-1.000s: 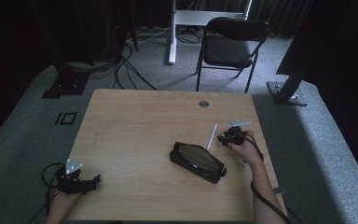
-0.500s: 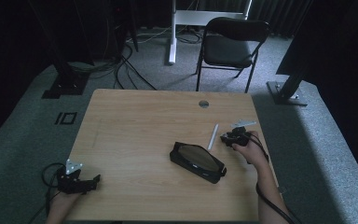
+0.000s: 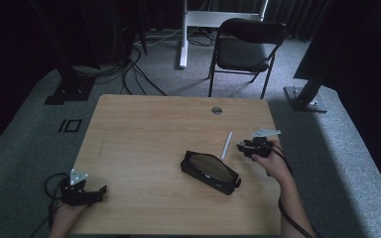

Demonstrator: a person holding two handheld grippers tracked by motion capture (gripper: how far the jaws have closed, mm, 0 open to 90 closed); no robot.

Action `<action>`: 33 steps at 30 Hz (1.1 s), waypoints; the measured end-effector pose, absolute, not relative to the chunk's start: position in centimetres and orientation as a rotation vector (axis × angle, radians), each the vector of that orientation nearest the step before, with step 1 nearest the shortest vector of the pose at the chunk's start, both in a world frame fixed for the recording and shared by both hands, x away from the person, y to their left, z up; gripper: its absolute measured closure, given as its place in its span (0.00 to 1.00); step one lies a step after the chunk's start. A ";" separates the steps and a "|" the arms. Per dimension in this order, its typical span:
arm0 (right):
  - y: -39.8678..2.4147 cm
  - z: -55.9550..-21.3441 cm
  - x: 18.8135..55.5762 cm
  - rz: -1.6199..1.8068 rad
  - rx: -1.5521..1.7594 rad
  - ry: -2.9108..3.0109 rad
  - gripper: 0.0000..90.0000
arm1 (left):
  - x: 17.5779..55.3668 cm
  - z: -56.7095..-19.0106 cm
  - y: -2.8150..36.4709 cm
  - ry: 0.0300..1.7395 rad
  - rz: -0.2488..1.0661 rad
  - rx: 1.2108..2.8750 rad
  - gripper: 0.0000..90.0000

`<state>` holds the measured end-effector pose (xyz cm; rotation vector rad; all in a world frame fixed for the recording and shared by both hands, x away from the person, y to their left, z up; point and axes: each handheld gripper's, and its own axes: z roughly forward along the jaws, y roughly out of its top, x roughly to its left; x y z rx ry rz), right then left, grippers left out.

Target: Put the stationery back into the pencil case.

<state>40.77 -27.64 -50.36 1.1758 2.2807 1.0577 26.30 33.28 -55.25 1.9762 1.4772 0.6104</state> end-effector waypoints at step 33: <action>-25.1 -45.1 38.9 1.226 0.955 2.296 0.65 | 26.3 -55.3 33.3 1.477 0.610 1.976 0.00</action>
